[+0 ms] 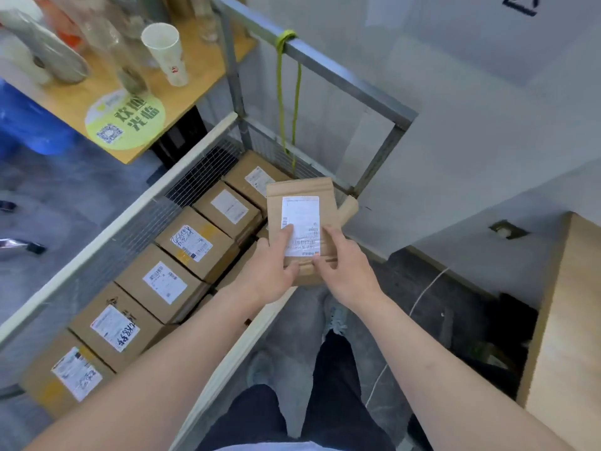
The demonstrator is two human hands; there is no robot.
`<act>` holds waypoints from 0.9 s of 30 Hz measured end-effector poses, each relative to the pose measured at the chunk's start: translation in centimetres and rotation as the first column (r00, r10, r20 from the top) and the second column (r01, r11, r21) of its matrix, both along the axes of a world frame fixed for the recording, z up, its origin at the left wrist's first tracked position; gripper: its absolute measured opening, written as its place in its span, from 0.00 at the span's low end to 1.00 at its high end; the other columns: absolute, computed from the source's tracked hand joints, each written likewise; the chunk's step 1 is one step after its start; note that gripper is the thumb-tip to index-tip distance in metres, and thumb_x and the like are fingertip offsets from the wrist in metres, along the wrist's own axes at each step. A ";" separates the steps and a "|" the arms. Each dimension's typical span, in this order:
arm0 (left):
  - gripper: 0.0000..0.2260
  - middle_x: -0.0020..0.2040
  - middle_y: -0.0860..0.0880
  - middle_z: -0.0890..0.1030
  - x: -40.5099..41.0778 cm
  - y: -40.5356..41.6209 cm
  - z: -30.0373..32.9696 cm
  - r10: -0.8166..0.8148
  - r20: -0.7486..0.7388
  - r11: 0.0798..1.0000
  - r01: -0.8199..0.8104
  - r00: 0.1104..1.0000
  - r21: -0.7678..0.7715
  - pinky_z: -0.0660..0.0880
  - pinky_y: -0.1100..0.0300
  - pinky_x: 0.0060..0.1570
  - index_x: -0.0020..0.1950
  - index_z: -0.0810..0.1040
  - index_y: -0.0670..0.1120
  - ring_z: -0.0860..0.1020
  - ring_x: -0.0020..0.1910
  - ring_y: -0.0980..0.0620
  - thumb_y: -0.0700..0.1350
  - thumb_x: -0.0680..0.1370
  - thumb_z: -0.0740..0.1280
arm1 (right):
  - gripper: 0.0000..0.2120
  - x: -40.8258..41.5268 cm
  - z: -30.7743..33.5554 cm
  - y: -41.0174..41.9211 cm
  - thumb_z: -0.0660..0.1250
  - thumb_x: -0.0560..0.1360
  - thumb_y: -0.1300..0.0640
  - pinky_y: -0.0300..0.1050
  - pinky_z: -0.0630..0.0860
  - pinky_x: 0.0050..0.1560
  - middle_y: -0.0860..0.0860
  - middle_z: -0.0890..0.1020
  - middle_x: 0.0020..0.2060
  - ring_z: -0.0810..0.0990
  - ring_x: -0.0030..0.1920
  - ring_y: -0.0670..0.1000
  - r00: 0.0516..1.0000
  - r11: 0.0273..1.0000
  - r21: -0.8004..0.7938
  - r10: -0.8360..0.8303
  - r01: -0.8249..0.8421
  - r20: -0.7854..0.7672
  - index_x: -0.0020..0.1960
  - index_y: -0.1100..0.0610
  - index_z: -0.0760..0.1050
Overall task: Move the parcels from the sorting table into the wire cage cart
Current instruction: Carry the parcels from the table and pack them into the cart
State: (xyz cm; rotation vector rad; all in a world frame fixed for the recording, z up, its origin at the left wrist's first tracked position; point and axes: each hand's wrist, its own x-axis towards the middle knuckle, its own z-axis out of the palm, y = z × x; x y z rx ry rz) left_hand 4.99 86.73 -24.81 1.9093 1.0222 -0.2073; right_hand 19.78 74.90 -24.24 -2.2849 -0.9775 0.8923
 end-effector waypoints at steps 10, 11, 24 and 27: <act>0.33 0.69 0.48 0.68 5.1 3.1 -4.0 0.419 0.027 0.907 -0.416 0.908 -0.066 0.65 0.61 0.60 0.84 0.53 0.58 0.70 0.59 0.57 0.48 0.84 0.67 | 0.28 7.6 -4.6 8.8 0.65 0.82 0.46 0.56 0.79 0.59 0.51 0.71 0.71 0.76 0.65 0.53 0.943 0.943 0.004 0.331 -0.332 0.027 0.79 0.38 0.58; 0.33 0.69 0.50 0.68 5.7 3.3 -4.3 0.465 0.043 0.884 -0.462 0.884 -0.069 0.65 0.63 0.61 0.84 0.54 0.58 0.70 0.59 0.59 0.47 0.83 0.67 | 0.28 8.4 -5.1 9.7 0.65 0.82 0.45 0.58 0.79 0.58 0.52 0.70 0.72 0.76 0.65 0.54 0.928 0.928 0.009 0.371 -0.371 0.030 0.79 0.38 0.59; 0.35 0.76 0.50 0.60 11.4 6.3 -11.0 0.704 -0.021 0.697 -0.696 0.710 -0.172 0.62 0.65 0.72 0.84 0.56 0.52 0.64 0.73 0.57 0.43 0.81 0.70 | 0.26 13.9 -11.6 15.9 0.62 0.82 0.47 0.56 0.79 0.57 0.57 0.66 0.77 0.77 0.65 0.59 0.796 0.799 -0.117 0.599 -0.589 0.084 0.79 0.44 0.61; 0.35 0.74 0.52 0.60 12.2 7.2 -13.6 0.719 -0.051 0.670 -0.712 0.693 -0.212 0.64 0.66 0.68 0.84 0.57 0.53 0.64 0.71 0.57 0.42 0.81 0.70 | 0.26 14.6 -13.9 17.2 0.63 0.82 0.48 0.58 0.78 0.58 0.55 0.70 0.72 0.76 0.64 0.58 0.789 0.791 -0.127 0.610 -0.598 0.078 0.78 0.45 0.61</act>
